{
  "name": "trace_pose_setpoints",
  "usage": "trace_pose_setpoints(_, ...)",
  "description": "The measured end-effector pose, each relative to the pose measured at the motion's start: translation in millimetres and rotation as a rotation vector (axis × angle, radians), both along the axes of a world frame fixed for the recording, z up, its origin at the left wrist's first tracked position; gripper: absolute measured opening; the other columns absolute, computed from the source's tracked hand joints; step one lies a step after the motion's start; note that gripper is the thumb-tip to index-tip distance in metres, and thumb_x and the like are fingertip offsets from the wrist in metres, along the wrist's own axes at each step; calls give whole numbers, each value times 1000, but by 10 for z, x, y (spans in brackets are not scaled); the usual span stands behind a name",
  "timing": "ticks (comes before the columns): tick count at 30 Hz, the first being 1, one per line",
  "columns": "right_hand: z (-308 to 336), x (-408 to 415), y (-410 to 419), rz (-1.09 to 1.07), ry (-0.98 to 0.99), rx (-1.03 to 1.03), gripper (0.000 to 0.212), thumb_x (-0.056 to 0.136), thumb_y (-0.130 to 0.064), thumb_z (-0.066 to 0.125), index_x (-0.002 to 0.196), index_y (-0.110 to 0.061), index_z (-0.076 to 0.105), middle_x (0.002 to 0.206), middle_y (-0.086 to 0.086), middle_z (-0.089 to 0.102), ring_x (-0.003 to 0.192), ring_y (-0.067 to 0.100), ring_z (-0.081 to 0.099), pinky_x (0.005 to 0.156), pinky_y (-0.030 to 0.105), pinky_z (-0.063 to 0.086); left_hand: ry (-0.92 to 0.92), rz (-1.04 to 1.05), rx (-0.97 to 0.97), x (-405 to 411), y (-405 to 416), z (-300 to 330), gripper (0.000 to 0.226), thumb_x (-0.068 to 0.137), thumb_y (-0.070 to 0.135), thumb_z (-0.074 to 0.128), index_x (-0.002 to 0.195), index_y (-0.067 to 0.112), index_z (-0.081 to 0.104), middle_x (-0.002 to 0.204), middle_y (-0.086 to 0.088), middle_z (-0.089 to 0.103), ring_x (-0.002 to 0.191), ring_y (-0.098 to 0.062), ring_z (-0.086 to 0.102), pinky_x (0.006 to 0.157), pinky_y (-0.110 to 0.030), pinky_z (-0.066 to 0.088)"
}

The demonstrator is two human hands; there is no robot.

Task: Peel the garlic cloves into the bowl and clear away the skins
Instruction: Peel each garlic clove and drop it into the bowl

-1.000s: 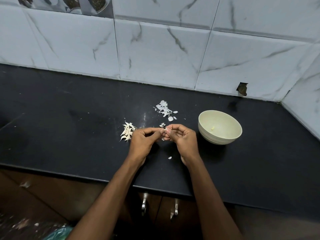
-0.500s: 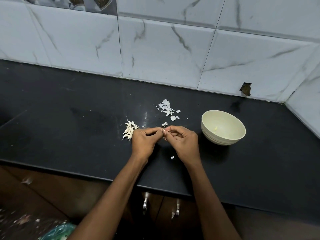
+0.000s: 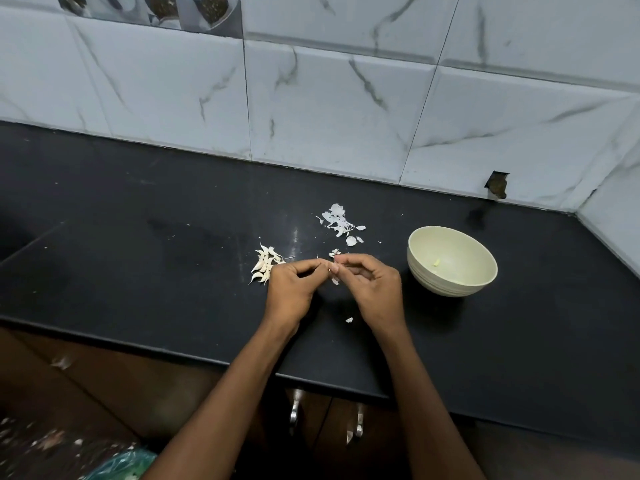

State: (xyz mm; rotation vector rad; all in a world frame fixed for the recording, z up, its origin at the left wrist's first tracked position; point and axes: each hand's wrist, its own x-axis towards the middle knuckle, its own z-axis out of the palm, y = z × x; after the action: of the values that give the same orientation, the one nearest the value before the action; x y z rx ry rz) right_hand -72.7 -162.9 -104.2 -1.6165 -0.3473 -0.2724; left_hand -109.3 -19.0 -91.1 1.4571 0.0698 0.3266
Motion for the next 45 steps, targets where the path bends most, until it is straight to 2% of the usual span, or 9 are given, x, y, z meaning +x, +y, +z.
trace_pose_setpoints(5,14,30,-7,13,24,67,11,89,-4,79,100,0,79,90,12,79,78,18,75,78,28,59,-25,-81,83,7,-13,-32,11,92,9,76,89,15,84,82,-1,80,75,-4,69,77,-22,53)
trace_pose_setpoints(9,0,71,1,49,151,88,9,93,-10,76,97,-2,77,77,12,76,70,18,69,67,28,58,-112,27,430,27,-72,-139,13,87,24,73,82,16,82,72,-4,68,64,-17,58,62,-33,49)
trace_pose_setpoints(12,9,75,-1,60,204,123,11,95,-10,75,96,1,75,75,11,74,68,15,69,64,25,57,-174,90,490,15,-83,-135,11,88,17,72,80,14,80,74,-5,67,69,-21,61,66,-40,51)
trace_pose_setpoints(19,30,48,-55,100,274,207,5,93,-2,74,97,1,75,72,5,71,66,12,66,68,28,62,-118,247,226,104,-44,-170,14,86,18,73,87,30,80,84,-1,75,81,-23,71,79,-44,59)
trace_pose_setpoints(23,30,35,-82,166,321,247,9,91,-2,74,100,0,75,84,8,75,74,16,69,76,31,63,-82,301,87,183,22,-202,9,92,12,73,93,18,79,84,-11,75,75,-19,67,79,-51,59)
trace_pose_setpoints(27,47,22,-90,213,373,317,17,91,6,70,107,1,72,100,11,77,86,21,75,85,32,62,-91,217,146,204,37,-211,36,93,5,73,124,23,73,107,-4,74,96,-14,71,89,-31,59)
trace_pose_setpoints(32,62,5,-99,243,395,398,19,93,8,65,109,0,71,106,13,77,95,20,75,85,31,61,-93,223,139,203,34,-209,21,88,16,82,89,37,80,92,5,78,90,-15,73,89,-44,59)
trace_pose_setpoints(39,84,-8,-94,236,401,414,19,93,6,66,111,2,70,100,13,77,91,19,74,84,31,61,-88,131,131,216,33,-227,49,88,-9,69,112,33,72,100,1,77,85,-8,66,83,-25,57)
trace_pose_setpoints(45,90,-16,-95,192,409,413,19,91,4,71,110,4,71,97,20,77,91,23,77,85,32,63,-115,-33,69,121,10,-164,9,91,10,78,99,11,81,95,-4,80,95,-23,75,92,-44,58)
